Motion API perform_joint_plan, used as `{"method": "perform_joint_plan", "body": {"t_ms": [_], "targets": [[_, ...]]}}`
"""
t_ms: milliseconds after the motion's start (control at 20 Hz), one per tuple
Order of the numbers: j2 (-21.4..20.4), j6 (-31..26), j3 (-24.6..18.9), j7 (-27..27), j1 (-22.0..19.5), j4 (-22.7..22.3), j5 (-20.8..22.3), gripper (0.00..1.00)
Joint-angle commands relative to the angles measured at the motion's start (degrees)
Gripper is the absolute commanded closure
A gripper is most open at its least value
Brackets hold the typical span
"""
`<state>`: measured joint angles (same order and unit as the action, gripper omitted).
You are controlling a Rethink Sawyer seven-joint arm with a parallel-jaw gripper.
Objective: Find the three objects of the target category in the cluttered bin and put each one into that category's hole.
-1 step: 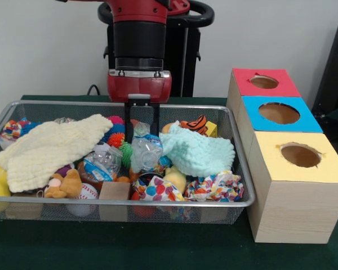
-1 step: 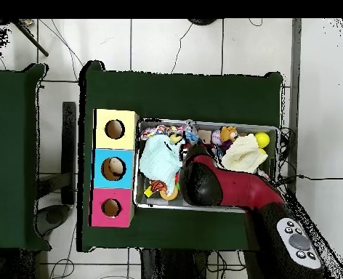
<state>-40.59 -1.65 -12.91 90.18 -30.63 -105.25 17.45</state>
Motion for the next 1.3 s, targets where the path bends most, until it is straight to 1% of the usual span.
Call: {"method": "perform_joint_plan", "body": {"t_ms": [50,400,600,950,1200,1300], "targets": [[-0.17,5.75,-3.88,9.44,0.29,-4.03,2.06,1.00],[0.48,7.39,-5.39,9.10,-1.09,-4.55,2.58,1.00],[0.93,8.37,-6.95,8.59,-2.44,-4.71,3.33,1.00],[0.70,10.39,-6.63,8.94,-1.84,-5.26,3.50,1.00],[1.17,12.11,-7.43,9.20,-2.12,-5.60,3.91,1.00],[0.70,12.86,-6.97,9.51,-1.59,-5.82,3.81,1.00]]}}
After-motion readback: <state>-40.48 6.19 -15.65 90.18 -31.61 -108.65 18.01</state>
